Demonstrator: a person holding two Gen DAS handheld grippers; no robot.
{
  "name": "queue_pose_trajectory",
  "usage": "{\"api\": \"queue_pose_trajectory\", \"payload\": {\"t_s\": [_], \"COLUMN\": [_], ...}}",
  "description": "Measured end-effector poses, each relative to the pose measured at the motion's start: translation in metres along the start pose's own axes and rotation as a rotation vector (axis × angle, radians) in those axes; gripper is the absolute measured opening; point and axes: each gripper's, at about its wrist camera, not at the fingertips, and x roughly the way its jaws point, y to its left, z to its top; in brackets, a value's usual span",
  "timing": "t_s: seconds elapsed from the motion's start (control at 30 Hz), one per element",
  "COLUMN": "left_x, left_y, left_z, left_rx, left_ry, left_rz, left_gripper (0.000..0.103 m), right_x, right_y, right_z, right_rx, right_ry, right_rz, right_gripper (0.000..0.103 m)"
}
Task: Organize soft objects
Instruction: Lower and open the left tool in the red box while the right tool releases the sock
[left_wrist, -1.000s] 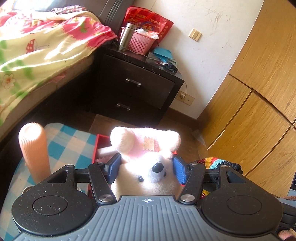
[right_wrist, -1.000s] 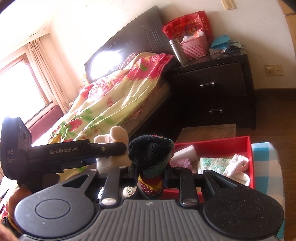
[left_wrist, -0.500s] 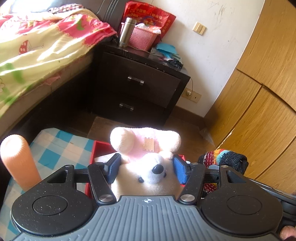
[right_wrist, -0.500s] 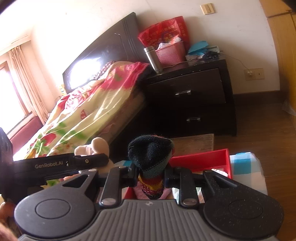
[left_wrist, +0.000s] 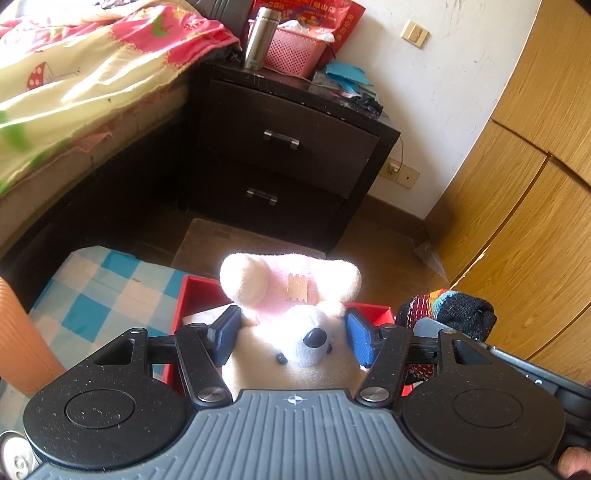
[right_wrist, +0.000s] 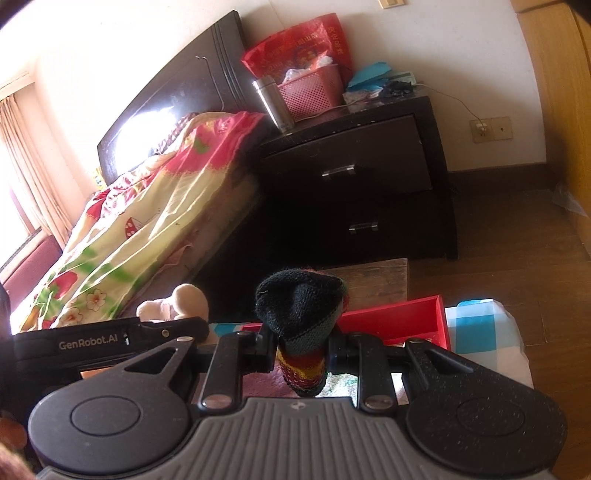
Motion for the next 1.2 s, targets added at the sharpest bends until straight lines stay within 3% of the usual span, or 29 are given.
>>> {"api": "queue_pose_trajectory", "payload": {"t_s": [0.37,0.53,0.8,1.2], "left_x": [0.037,0.048,0.040,0.017], "left_y": [0.008,0.013,0.009,0.008], "left_z": [-0.001,-0.003,-0.003,-0.016], "left_rx": [-0.017,-0.025,-0.008,0.025], "left_ry": [0.048,0.071,0.069,0.086], "left_rz": [0.034,0.049,0.041,0.058], "left_gripper": [0.061,0.061,0.064,0.067], "right_x": [0.032,0.047,0.051,0.031], "right_y": [-0.018,-0.027,-0.027,-0.017], "right_z": [-0.002,-0.005,-0.006,-0.001], "right_rx": [0.038,0.065,0.068,0.057], "right_ry": [0.023,0.048,0.058,0.034], "right_rz": [-0.018,-0.025,-0.030,-0.022], "right_gripper": [0.005,0.016,0.031,0.035]}}
